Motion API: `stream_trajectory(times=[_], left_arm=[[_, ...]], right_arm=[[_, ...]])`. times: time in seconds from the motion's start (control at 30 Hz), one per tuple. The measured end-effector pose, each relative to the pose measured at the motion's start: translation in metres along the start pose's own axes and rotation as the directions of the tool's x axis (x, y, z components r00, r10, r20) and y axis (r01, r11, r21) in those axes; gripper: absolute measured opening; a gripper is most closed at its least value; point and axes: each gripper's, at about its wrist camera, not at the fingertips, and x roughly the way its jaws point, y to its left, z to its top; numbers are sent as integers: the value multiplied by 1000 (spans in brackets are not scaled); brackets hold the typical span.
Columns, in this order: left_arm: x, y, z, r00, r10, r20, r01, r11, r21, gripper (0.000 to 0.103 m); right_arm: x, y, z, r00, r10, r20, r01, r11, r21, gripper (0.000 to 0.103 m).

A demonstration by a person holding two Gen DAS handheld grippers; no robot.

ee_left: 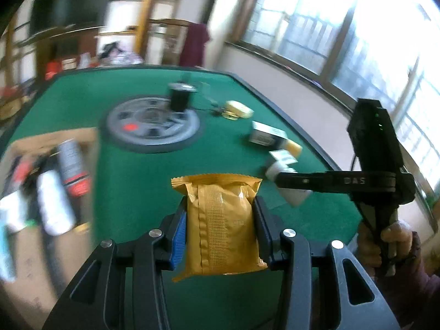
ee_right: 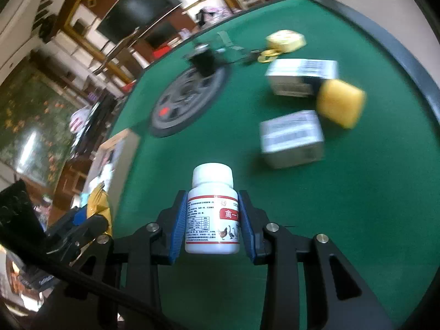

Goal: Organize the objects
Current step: 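Carry the yellow packet with left while right carries the bottle to the box, then lower the packet into the box with left while right places the bottle in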

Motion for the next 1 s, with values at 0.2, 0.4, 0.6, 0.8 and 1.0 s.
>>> stream_trajectory(times=[0.2, 0.4, 0.6, 0.8, 1.0], left_arm=[[-44, 69, -21, 986, 163, 41, -157, 981, -118, 39], [-56, 123, -44, 958, 285, 11, -277, 939, -204, 39], [-44, 153, -60, 940, 340, -35, -338, 909, -245, 39], [-39, 168, -71, 942, 332, -53, -334, 905, -262, 39], [-46, 172, -73, 950, 311, -39, -309, 910, -275, 43]], right_arm=[[33, 67, -2, 993, 96, -74, -102, 992, -78, 33], [80, 138, -11, 973, 144, -178, -172, 973, -152, 33], [111, 187, -20, 962, 121, -245, -177, 959, -222, 34], [146, 215, -30, 954, 63, -294, -145, 953, -266, 34], [173, 235, -41, 959, -71, -276, -37, 929, -367, 34]])
